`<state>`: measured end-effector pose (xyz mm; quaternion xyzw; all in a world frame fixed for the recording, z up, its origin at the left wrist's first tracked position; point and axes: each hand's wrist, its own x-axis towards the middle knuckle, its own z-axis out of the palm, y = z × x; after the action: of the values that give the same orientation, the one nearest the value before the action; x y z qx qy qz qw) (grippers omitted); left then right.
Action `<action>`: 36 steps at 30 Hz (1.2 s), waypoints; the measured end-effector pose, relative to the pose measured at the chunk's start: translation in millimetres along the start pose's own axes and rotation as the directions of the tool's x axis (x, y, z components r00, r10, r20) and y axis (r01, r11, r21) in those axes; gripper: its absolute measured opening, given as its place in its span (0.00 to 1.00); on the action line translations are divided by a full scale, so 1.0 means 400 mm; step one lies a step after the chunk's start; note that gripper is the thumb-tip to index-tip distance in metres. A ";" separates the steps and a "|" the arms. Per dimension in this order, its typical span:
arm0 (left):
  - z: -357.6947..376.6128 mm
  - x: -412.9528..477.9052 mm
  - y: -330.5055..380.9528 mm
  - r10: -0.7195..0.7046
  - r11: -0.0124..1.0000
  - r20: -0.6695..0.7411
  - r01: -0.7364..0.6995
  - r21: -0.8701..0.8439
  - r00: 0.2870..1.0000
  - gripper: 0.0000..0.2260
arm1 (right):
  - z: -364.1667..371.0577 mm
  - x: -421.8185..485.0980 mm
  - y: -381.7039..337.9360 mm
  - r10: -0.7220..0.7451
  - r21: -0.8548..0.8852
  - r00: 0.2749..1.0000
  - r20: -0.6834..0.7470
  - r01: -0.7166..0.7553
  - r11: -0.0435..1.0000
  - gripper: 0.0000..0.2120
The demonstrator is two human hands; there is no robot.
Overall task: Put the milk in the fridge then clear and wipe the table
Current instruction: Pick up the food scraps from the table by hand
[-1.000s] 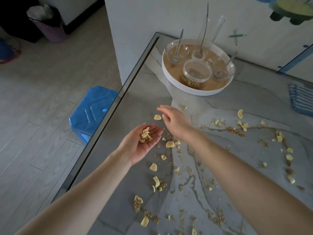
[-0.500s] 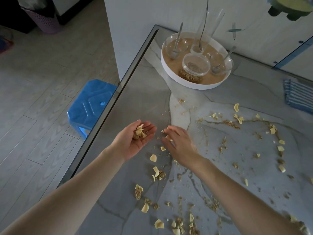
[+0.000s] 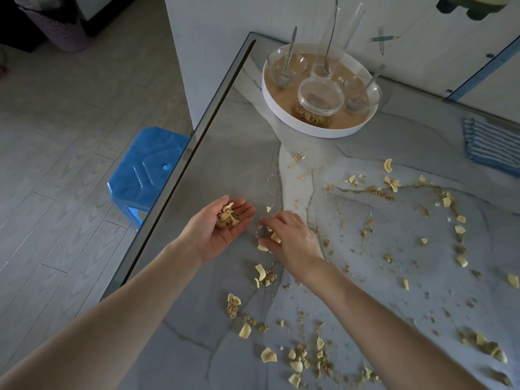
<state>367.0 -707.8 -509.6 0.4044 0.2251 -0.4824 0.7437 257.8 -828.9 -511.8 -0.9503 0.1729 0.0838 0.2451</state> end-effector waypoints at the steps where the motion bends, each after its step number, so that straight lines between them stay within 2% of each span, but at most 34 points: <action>1: -0.001 0.000 -0.001 -0.002 1.000 -0.003 0.002 0.001 1.000 0.14 | -0.001 -0.001 -0.004 0.000 -0.017 1.000 0.006 0.000 1.000 0.17; 8: -0.005 0.000 -0.006 0.000 1.000 0.001 0.000 0.003 1.000 0.14 | -0.006 -0.011 -0.023 0.084 -0.124 0.991 0.103 -0.072 0.990 0.21; 12: -0.002 0.000 -0.012 -0.021 1.000 0.001 0.021 0.000 1.000 0.14 | 0.000 -0.010 -0.016 0.080 -0.002 0.994 0.075 -0.080 0.997 0.12; 16: 0.000 0.000 -0.017 -0.045 0.999 -0.004 0.045 0.006 0.999 0.14 | -0.009 -0.001 0.001 0.100 0.055 0.991 0.087 -0.105 0.993 0.10; 19: 0.001 -0.005 -0.027 -0.076 0.997 -0.018 0.077 0.032 0.997 0.15 | -0.028 0.006 0.011 0.148 0.206 0.988 0.038 -0.153 0.967 0.09; 22: 0.008 -0.011 -0.043 -0.092 0.993 -0.026 0.093 0.072 0.995 0.14 | -0.052 0.009 -0.004 0.205 0.412 0.979 0.004 -0.188 0.891 0.09; 25: 0.017 -0.018 -0.062 -0.122 0.992 -0.011 0.122 0.043 0.993 0.14 | -0.070 0.003 -0.054 0.151 0.535 0.988 0.014 -0.135 0.834 0.10; 29: 0.034 -0.034 -0.075 -0.119 0.992 0.068 0.116 0.052 0.991 0.12 | -0.078 -0.015 -0.105 0.041 0.487 0.998 0.040 -0.055 0.872 0.15; 33: 0.029 -0.041 -0.065 -0.109 0.994 0.043 0.109 0.002 0.993 0.10 | -0.093 -0.025 -0.094 0.080 0.556 0.992 -0.099 -0.011 0.831 0.11; 36: 0.015 -0.040 -0.056 -0.120 0.991 -0.007 0.119 -0.060 0.993 0.12 | -0.084 -0.034 -0.047 0.146 0.488 0.971 -0.191 -0.035 0.872 0.09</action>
<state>339.5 -708.7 -503.2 0.3704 0.2672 -0.5169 0.7240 254.6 -826.2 -471.1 -0.8535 0.2590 -0.0569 0.4486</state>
